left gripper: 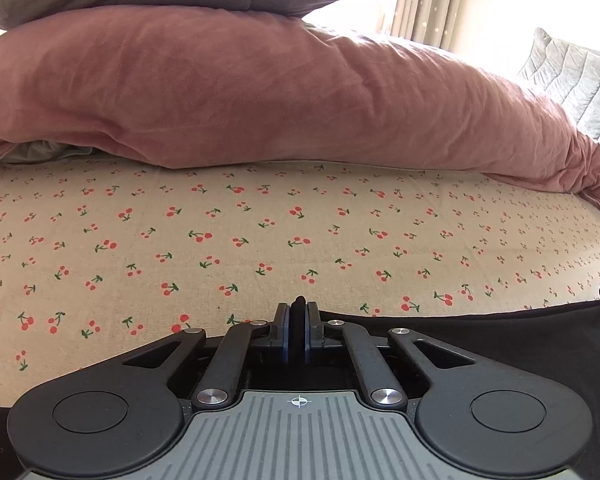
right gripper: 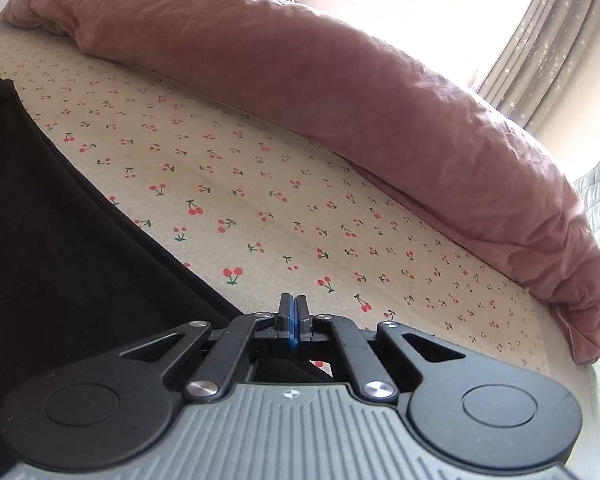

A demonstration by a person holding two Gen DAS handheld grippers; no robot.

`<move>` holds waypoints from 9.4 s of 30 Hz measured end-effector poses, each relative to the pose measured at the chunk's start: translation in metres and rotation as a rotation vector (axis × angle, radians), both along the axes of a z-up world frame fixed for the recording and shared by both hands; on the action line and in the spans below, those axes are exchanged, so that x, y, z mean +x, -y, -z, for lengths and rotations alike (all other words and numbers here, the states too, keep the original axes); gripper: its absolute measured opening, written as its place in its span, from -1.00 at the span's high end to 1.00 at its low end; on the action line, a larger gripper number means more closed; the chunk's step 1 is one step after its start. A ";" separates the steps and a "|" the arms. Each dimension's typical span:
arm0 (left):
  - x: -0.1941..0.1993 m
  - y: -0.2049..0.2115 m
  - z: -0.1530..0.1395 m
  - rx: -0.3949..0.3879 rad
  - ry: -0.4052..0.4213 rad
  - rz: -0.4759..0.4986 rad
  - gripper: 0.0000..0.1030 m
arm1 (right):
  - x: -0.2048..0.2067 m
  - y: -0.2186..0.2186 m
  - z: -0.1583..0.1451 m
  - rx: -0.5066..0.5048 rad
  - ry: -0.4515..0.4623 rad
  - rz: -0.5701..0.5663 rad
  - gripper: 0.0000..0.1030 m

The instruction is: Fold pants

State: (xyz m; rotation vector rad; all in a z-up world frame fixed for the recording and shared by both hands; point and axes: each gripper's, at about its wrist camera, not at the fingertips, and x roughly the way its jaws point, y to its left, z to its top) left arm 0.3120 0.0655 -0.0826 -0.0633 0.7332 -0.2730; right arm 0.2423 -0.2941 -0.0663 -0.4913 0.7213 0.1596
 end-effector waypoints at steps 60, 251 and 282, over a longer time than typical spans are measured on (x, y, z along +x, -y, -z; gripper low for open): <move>-0.219 -0.247 -0.001 -0.260 -0.303 -0.615 0.96 | -0.094 -0.033 -0.033 0.390 -0.204 0.363 0.28; -0.195 -0.015 0.000 0.026 -0.131 -0.305 -0.22 | -0.178 0.114 -0.023 0.410 0.001 0.691 -0.17; -0.191 -0.014 0.004 0.099 -0.110 -0.326 -0.29 | -0.219 0.130 -0.008 0.528 0.041 1.018 -0.28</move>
